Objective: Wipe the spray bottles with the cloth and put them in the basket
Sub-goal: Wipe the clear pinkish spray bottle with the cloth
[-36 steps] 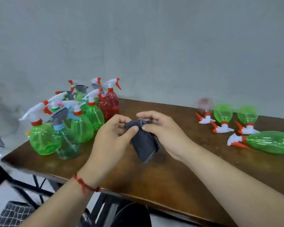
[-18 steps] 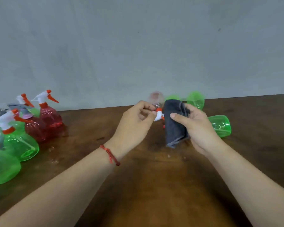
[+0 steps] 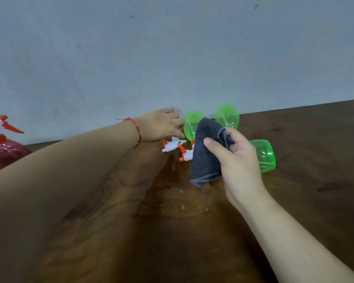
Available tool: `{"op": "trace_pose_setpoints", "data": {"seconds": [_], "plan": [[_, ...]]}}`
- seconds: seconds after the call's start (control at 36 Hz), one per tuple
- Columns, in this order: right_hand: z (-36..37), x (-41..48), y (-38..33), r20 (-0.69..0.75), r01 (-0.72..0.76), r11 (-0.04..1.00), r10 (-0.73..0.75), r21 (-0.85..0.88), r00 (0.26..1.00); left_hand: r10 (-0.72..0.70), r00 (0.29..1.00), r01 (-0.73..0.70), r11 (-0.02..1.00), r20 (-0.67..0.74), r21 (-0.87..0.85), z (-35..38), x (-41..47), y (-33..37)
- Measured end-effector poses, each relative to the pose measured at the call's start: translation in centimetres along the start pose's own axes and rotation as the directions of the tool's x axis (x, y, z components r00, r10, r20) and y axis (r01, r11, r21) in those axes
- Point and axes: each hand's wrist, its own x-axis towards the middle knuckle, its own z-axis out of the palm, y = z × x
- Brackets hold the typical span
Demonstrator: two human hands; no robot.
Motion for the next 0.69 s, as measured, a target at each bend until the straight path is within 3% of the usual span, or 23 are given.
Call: {"op": "trace_pose_setpoints", "data": {"seconds": [0.06, 0.19, 0.28, 0.36, 0.42, 0.5, 0.58, 0.69], "plan": [[-0.2, 0.2, 0.1, 0.001, -0.015, 0.999, 0.015, 0.030, 1.000, 0.068, 0.996, -0.069, 0.998, 0.052, 0.014, 0.6, 1.4, -0.6], [-0.5, 0.6, 0.2, -0.002, -0.043, 0.997, 0.043, 0.057, 0.999, 0.038, 0.983, -0.045, 0.998, 0.178, 0.036, 2.6, 2.8, -0.7], [-0.6, 0.7, 0.2, -0.012, -0.042, 0.997, 0.043, 0.058, 0.999, 0.003, 0.998, -0.002, 1.000, 0.062, -0.015, 3.0, 2.6, -0.8], [-0.7, 0.8, 0.2, -0.025, -0.028, 0.998, 0.029, 0.050, 0.999, -0.215, 0.971, 0.188, 0.955, -0.101, -0.228, 2.7, 1.1, -1.3], [-0.6, 0.8, 0.3, -0.026, -0.025, 0.998, 0.027, 0.052, 0.999, -0.483, 0.871, 0.388, 0.790, -0.093, -0.475, 1.9, -0.3, -1.4], [-0.4, 0.6, 0.4, -0.008, -0.027, 0.998, 0.027, 0.057, 1.000, -0.817, 0.566, 0.600, 0.320, 0.106, -0.734, -0.3, -2.8, -1.0], [0.0, 0.4, 0.6, 0.020, -0.016, 0.999, 0.015, 0.042, 1.000, -0.913, 0.313, 0.590, -0.029, 0.262, -0.807, -1.4, -5.2, 0.7], [0.2, 0.0, 0.7, 0.036, -0.016, 0.999, 0.015, 0.028, 0.999, -0.923, 0.143, 0.453, -0.259, 0.356, -0.853, -2.4, -7.0, 4.9]]}}
